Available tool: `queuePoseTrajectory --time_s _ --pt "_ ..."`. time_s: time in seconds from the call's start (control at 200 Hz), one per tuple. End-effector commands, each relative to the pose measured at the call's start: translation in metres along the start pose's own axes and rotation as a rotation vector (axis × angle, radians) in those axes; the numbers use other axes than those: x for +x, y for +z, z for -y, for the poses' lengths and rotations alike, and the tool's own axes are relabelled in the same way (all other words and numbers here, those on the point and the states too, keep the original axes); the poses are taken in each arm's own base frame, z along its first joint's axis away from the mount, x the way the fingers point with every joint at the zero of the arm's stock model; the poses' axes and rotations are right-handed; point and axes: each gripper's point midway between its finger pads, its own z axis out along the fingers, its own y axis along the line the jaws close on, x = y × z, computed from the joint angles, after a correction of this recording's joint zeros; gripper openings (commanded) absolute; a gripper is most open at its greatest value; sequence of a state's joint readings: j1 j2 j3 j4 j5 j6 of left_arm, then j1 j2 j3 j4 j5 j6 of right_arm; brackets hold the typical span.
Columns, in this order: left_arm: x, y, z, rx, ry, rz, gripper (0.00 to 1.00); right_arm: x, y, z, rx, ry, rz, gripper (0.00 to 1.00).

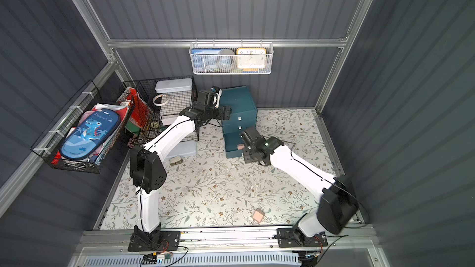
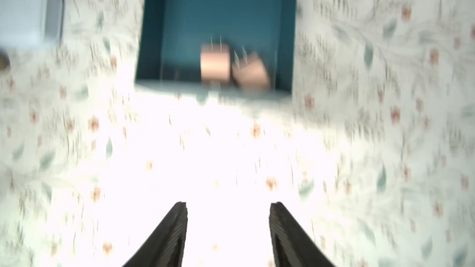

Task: Place the plugs into the drawer by color
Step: Pick up the plug from the center of the board.

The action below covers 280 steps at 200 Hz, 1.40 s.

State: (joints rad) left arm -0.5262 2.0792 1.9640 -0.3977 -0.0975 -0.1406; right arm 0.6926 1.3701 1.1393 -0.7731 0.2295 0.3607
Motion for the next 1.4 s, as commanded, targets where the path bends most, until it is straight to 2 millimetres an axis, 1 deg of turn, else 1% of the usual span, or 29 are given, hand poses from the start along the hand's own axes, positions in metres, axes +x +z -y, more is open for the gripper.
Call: queuePoseTrajectory --time_s 0.0,0.045,0.095,0.15,0.195,0.215,0.29,0.375,0.445,0.535,0.63,0.685,0.756,0.851,0.911,0.956,1.101,1.261,1.306,1.396 --pt "0.097 0.022 0.003 -0.001 0.068 -0.319 0.98 0.072 -0.002 0.024 0.111 0.075 -0.162 0.54" --pt "0.097 0.022 0.003 -0.001 0.068 -0.321 0.98 0.091 -0.007 0.024 0.117 0.083 -0.218 0.54" --pt "0.096 0.021 0.002 -0.004 0.069 -0.319 0.98 0.109 -0.010 0.020 0.117 0.089 -0.251 0.55" --pt "0.096 0.020 0.001 -0.008 0.072 -0.319 0.98 0.124 -0.013 0.015 0.109 0.106 -0.264 0.57" --pt "0.095 0.019 0.002 -0.008 0.074 -0.316 0.97 0.137 -0.011 0.009 0.092 0.127 -0.286 0.59" --pt "0.095 0.019 0.002 -0.008 0.075 -0.316 0.98 0.140 -0.015 0.006 0.064 0.146 -0.277 0.61" --pt "0.094 0.019 0.001 -0.012 0.077 -0.315 0.98 0.159 -0.014 -0.002 0.029 0.188 -0.288 0.63" --pt "0.094 0.020 0.001 -0.011 0.077 -0.316 0.98 0.183 -0.013 -0.009 0.019 0.235 -0.317 0.65" --pt "0.095 0.021 0.001 -0.009 0.077 -0.318 0.98 0.203 -0.012 -0.009 0.039 0.254 -0.340 0.66" --pt "0.096 0.022 0.002 -0.004 0.074 -0.319 0.98 0.223 -0.007 -0.013 0.049 0.276 -0.353 0.69" --pt "0.096 0.022 0.003 0.000 0.072 -0.320 0.98 0.236 0.001 -0.028 0.010 0.308 -0.363 0.73" --pt "0.095 0.021 0.003 0.000 0.072 -0.319 0.98 0.238 0.007 -0.038 -0.025 0.317 -0.367 0.74" --pt "0.095 0.019 0.002 -0.003 0.074 -0.318 0.98 0.238 0.012 -0.044 -0.037 0.306 -0.367 0.75" --pt "0.093 0.017 0.001 -0.007 0.076 -0.313 0.98 0.234 0.022 -0.043 -0.024 0.278 -0.326 0.75" --pt "0.092 0.016 0.001 -0.009 0.076 -0.313 0.98 0.227 0.025 -0.046 -0.044 0.267 -0.293 0.74" --pt "0.093 0.015 0.001 -0.012 0.079 -0.314 0.98 0.226 0.031 -0.047 -0.030 0.250 -0.285 0.72" --pt "0.094 0.012 0.001 -0.010 0.080 -0.314 0.98 0.212 0.038 -0.053 -0.053 0.216 -0.257 0.68" --pt "0.095 0.014 0.000 -0.013 0.081 -0.317 0.98 0.195 0.054 -0.058 -0.055 0.170 -0.264 0.64" --pt "0.096 0.013 0.000 -0.013 0.080 -0.322 0.98 0.196 0.057 -0.061 -0.045 0.143 -0.305 0.64" --pt "0.098 0.010 0.001 -0.009 0.076 -0.331 0.98 0.205 0.060 -0.058 0.023 0.083 -0.373 0.62"
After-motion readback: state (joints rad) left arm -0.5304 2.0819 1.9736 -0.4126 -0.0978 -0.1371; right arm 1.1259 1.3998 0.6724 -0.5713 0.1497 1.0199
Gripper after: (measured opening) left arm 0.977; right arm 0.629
